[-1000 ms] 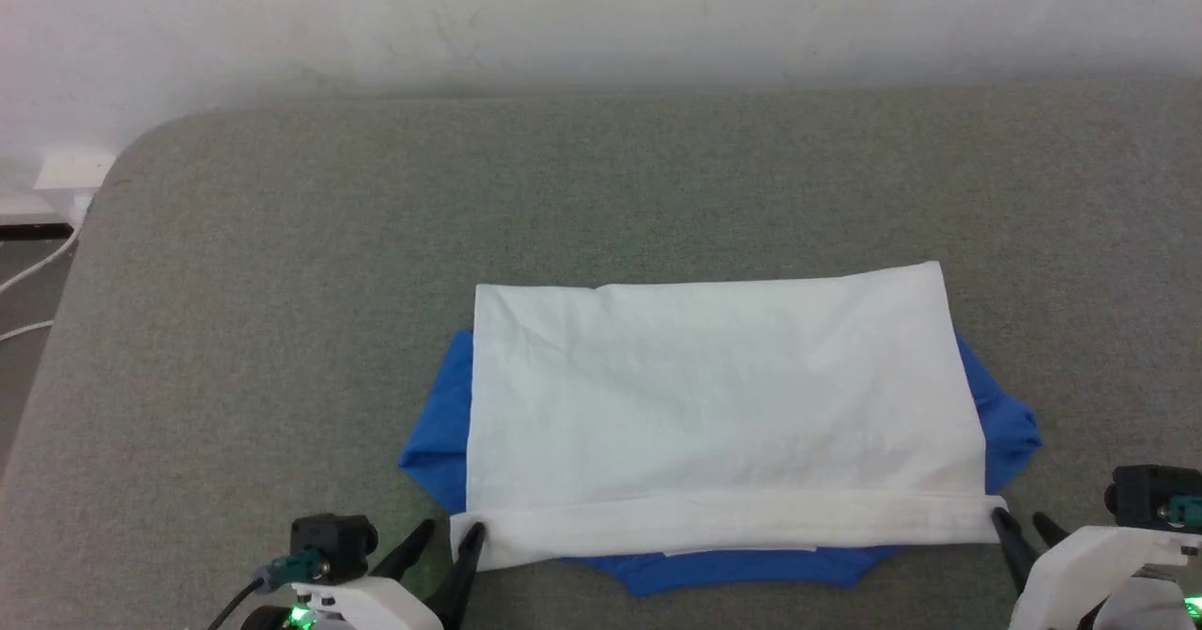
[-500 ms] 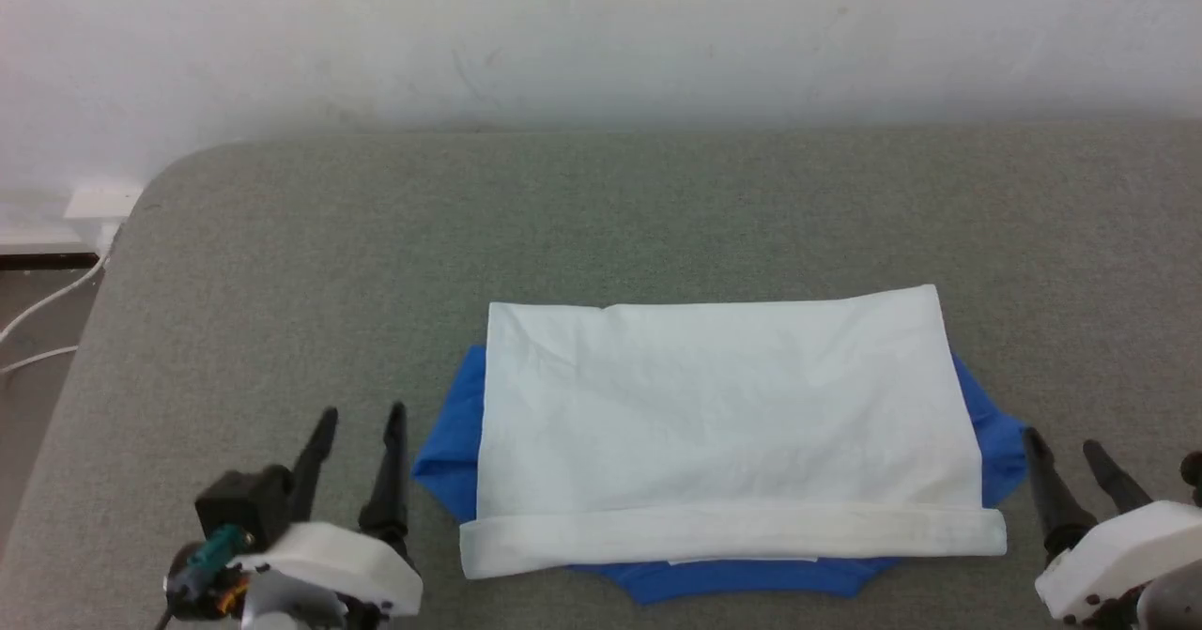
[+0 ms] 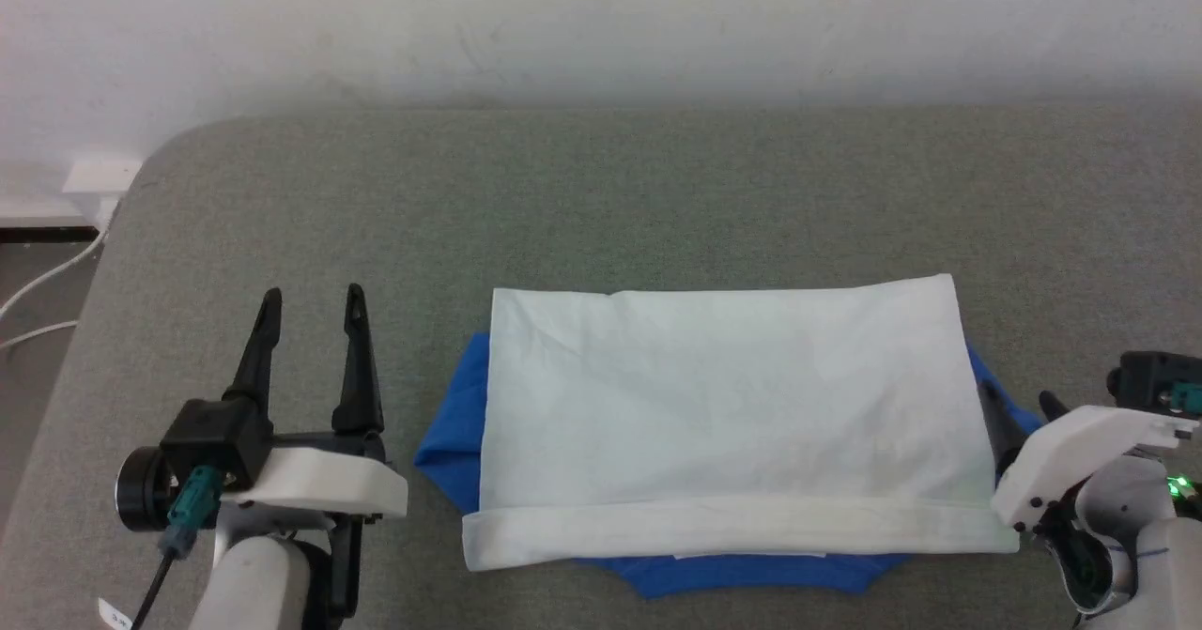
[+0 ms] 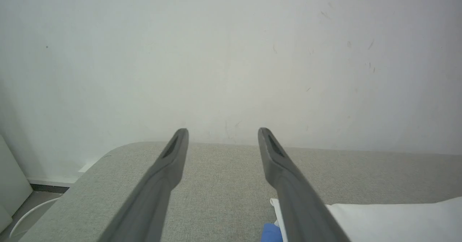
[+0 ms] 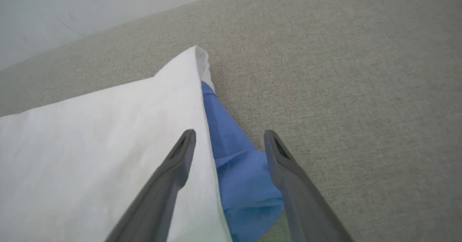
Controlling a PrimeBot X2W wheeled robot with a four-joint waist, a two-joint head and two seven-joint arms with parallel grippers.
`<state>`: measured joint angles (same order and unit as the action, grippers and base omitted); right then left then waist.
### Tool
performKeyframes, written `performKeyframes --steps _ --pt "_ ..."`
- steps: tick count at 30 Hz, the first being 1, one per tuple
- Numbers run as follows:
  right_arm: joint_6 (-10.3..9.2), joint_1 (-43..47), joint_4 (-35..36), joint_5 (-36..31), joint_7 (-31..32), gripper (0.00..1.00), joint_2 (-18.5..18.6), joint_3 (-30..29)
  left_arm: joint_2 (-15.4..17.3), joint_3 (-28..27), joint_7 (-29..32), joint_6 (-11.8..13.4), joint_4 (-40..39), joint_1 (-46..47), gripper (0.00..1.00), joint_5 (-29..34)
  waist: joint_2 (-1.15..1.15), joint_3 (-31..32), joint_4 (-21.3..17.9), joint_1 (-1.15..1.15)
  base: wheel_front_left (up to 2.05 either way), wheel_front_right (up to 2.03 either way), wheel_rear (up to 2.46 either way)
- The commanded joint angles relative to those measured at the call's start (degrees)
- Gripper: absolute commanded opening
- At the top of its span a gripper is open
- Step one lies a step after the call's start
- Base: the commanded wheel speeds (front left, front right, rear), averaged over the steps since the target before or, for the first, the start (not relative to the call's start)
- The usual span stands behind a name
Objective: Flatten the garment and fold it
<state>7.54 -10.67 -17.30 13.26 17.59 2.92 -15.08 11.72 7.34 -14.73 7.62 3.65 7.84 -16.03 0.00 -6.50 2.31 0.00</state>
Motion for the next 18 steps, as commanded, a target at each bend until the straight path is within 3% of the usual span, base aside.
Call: performKeyframes --steps 1,9,13,14,15,16,17,18 --pt "-0.05 -0.9 -0.5 -0.5 0.3 1.0 0.0 0.0 -0.4 -0.3 -0.3 -0.3 -0.2 0.8 1.0 0.6 0.0 -0.3 0.1 0.0 0.0 0.0 0.0" --pt "-0.05 -5.5 -9.2 -5.2 10.8 1.0 0.0 0.4 -2.4 -3.6 -0.3 -2.8 0.8 1.7 1.0 4.4 0.0 -1.3 0.3 0.0 0.0 0.0 0.0" --pt "-0.05 -5.6 -10.8 -3.5 16.0 1.0 0.0 2.1 -3.4 -5.0 -0.3 -3.8 1.5 1.3 1.0 5.3 0.0 -1.4 0.5 0.0 0.0 0.0 0.0" --pt "-0.05 -5.5 -10.7 -2.7 16.6 0.49 0.0 2.4 -3.7 -5.3 -0.3 -4.0 1.7 1.2 1.0 5.4 0.0 -1.4 0.5 0.0 0.0 0.0 0.0" --pt "-0.05 -5.4 -10.5 -1.7 16.9 0.33 0.0 2.7 -3.9 -5.6 -0.3 -4.3 1.8 1.1 1.0 5.6 0.0 -1.4 0.5 0.0 0.0 0.0 0.0" --pt "-0.05 -5.3 -10.2 -0.8 17.1 0.08 0.0 3.1 -4.1 -5.9 -0.3 -4.5 1.8 1.0 1.0 5.8 0.0 -1.4 0.5 0.0 0.0 0.0 0.0" --pt "-0.05 -5.0 -9.6 -0.5 16.9 0.0 0.0 3.5 -4.3 -6.1 -0.3 -4.7 1.9 0.9 1.0 5.9 0.0 -1.4 0.5 0.0 0.0 0.0 0.0" --pt "-0.05 -4.8 -9.1 -0.2 16.4 0.0 0.0 3.6 -4.5 -6.4 -0.3 -4.9 1.9 0.8 1.0 6.1 0.0 -1.4 0.4 0.0 0.0 0.0 0.0"
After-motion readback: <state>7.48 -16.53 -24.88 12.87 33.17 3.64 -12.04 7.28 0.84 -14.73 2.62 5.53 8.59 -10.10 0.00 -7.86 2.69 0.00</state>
